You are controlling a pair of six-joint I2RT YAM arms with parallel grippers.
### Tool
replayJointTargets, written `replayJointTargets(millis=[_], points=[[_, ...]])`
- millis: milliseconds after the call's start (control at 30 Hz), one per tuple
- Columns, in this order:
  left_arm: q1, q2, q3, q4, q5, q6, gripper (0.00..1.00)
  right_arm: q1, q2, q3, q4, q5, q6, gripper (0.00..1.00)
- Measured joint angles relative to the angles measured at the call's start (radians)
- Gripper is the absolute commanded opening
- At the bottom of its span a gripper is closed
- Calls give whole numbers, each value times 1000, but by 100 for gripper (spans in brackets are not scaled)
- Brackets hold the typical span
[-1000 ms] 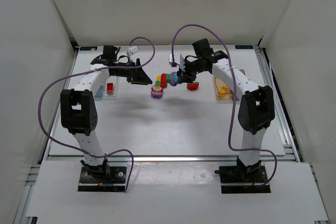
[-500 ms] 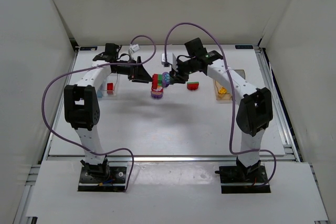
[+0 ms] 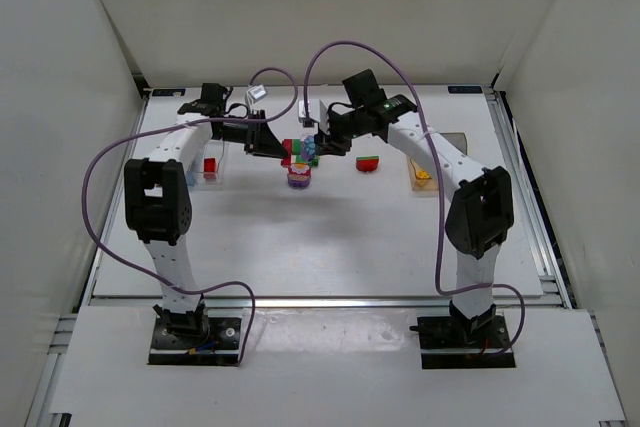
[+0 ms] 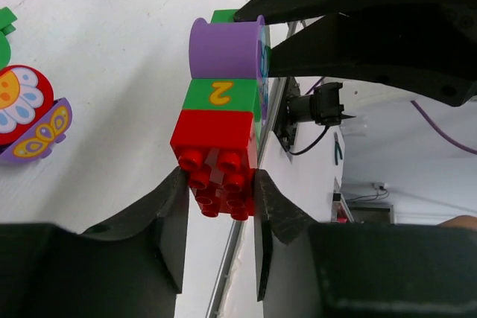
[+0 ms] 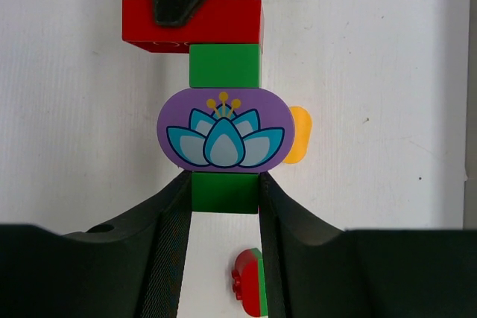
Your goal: Sort the legos into containers by color
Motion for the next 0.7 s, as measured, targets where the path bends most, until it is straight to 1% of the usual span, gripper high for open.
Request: replayJointTargets(millis=[33,67,167,400,533,600,667,700], points=[[2,0,2,-6,0,0,24,0,0,0,1,3,-5,0],[4,0,2,-10,0,2,19,0,0,0,2,4,-10,0],[6,0,3,-16,-1,8,11,2,-3,-21,22,14,-21,0],[29,-13,-14,2,21,12,10,-41,-29,-169,56,84,-34,0],[95,-33,-23,13,8,-6,10,-80,-45,-212,56,112,-32,0],[142,-50,-23,14,-38,-8,10,-95,-56,-214,58,124,-27,0],[183,-74,-23,16,-150,-13,10,-101,-71,-214,62,130,-17,0],[203,-91,-22,15,-233,-14,10,-101,-79,-214,64,133,-5,0]])
